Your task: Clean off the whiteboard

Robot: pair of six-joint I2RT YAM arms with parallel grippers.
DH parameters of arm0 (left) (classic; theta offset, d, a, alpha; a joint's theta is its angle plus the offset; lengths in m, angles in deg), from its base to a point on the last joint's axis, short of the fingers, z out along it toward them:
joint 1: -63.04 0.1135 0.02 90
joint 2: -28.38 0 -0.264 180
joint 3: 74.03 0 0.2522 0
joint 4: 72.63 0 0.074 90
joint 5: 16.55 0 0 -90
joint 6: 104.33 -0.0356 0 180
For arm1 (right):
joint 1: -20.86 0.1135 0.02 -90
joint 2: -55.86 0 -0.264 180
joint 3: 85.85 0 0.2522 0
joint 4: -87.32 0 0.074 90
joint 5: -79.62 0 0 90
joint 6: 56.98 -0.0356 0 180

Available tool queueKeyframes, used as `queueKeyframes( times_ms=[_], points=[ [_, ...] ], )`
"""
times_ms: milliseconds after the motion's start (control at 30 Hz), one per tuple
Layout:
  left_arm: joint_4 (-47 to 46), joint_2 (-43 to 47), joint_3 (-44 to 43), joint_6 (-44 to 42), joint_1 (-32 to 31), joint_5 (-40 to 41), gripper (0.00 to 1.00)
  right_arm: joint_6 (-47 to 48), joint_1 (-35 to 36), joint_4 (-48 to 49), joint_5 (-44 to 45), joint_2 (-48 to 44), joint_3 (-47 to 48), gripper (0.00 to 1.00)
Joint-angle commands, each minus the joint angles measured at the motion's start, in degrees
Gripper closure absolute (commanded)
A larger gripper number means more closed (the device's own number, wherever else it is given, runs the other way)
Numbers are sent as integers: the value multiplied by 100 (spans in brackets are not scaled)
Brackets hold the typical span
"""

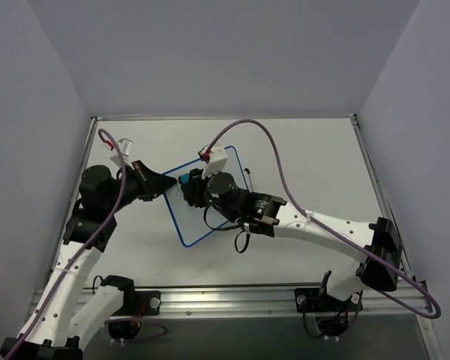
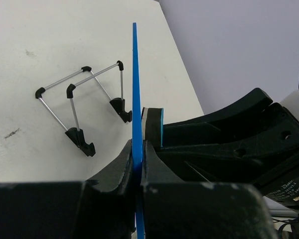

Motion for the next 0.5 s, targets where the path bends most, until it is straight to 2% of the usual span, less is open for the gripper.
queueKeyframes(
  times_ms=[0,167,367,467],
  points=[
    [-1100,302,-276,513,-74,-554,98,9,-160,-114,542,-204,-108,93],
    [-1267,389,-215,565,-74,-528,98,-202,-503,-229,226,-433,-293,96],
    [-1434,390,-118,461,-179,-458,98,-140,-21,-492,-47,-100,268,99],
    [-1373,398,-188,75,-285,-379,98,-62,261,-633,85,94,594,99]
  ],
)
